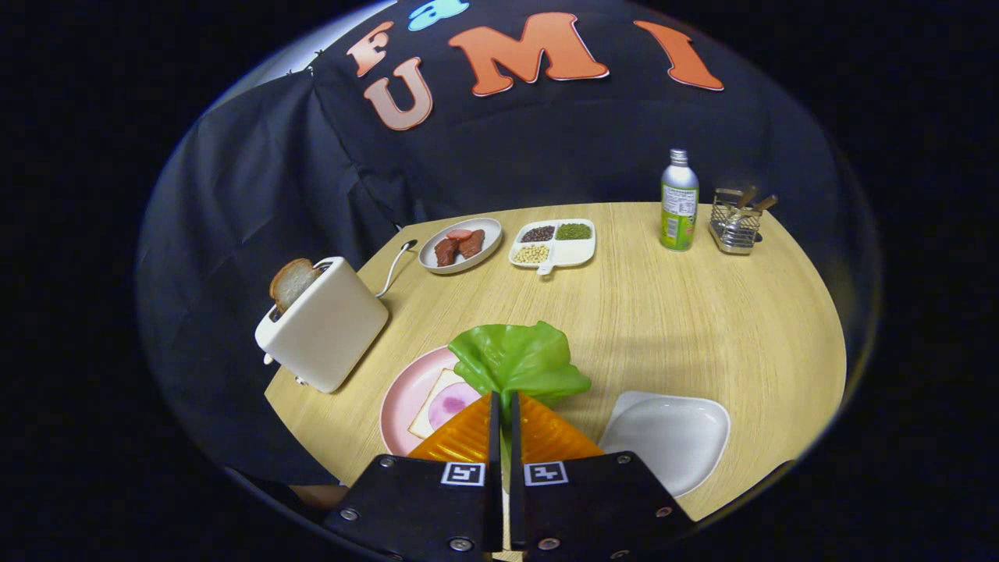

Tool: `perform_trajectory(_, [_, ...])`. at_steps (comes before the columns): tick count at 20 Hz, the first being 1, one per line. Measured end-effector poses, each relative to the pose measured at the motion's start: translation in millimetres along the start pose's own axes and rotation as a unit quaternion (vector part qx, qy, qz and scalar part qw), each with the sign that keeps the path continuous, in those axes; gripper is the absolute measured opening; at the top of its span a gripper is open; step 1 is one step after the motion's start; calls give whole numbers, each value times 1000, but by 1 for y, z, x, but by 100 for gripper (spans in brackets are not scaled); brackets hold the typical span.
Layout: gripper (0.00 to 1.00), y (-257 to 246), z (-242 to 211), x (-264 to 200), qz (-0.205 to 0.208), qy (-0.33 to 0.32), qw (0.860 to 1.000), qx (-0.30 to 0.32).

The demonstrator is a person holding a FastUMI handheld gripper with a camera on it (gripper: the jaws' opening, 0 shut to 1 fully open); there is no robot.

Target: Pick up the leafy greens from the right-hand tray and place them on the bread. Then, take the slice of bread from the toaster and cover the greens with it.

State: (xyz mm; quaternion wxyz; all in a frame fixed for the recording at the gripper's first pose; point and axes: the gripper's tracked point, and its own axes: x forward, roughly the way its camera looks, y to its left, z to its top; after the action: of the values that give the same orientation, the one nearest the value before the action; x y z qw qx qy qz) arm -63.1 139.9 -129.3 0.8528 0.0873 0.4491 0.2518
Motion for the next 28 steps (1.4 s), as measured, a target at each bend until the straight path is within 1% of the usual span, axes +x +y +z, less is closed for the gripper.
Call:
perform_trajectory(6, [4,39,-12,21,43,30,998,-24])
perform_trajectory(10, [4,54,-19,33,61,46,997,-32])
perform_trajectory(18, [4,66,-35,65,77,79,993,-44])
perform_trajectory(24, [4,69,-42,80,92,101,990,-33])
perform_trajectory(25, [4,67,-42,82,86,100,991,-32])
perform_trajectory(27, [4,57,-46,91,56,110,992,-40])
perform_trajectory(28, [5,51,-50,95,46,116,991,-43])
